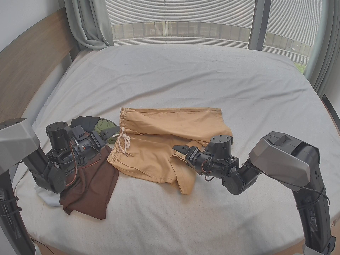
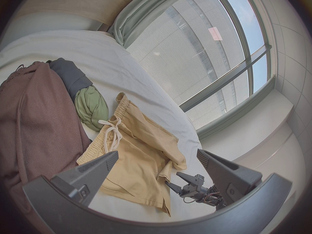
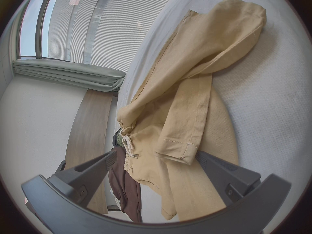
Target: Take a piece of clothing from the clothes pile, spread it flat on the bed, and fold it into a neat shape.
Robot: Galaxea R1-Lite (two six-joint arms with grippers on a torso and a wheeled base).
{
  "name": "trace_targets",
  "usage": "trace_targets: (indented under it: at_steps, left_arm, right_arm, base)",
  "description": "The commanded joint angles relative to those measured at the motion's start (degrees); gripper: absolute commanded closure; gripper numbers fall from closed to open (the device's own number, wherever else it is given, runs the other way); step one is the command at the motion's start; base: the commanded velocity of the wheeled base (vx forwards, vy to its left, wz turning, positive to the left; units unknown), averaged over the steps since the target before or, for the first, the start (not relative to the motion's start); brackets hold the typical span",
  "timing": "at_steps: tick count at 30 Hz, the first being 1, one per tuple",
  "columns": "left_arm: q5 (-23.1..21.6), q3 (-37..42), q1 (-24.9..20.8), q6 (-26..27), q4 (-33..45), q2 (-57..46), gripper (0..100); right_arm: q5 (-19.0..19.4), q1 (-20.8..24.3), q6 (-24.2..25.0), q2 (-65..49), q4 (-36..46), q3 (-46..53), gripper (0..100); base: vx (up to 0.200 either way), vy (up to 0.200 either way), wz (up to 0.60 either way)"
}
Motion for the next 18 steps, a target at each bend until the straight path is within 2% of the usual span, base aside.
trace_targets:
  at_steps: [1, 5, 6, 18]
  left_arm:
    - [-0.06, -0.06, -0.01, -0.05, 0.01, 0.12, 0]
    - [-0.06, -0.06, -0.01, -0.05, 0.01, 0.12, 0]
    - [-0.06, -0.15, -0.01, -0.05, 0.01, 0.20, 0]
    - [-0.06, -0.06, -0.01, -0.14, 0.01, 0.12, 0]
  right_arm:
    - [-0.17, -0.18, 0.11, 1.32, -0.09, -1.13, 0]
    - [-2.28, -0.36, 1.43, 2.46, -0.09, -2.72, 0]
    - [-2.45, -0.44, 1.69, 2.81, 0.00, -2.98, 100]
    - [-2.80, -1.06, 2.84, 3.43, -0.62, -2.63, 100]
  base:
    - [0.000, 0.000, 0.00]
    - [0.000, 0.000, 0.00]
    - [0.000, 0.000, 0.00]
    - [0.000, 0.000, 0.00]
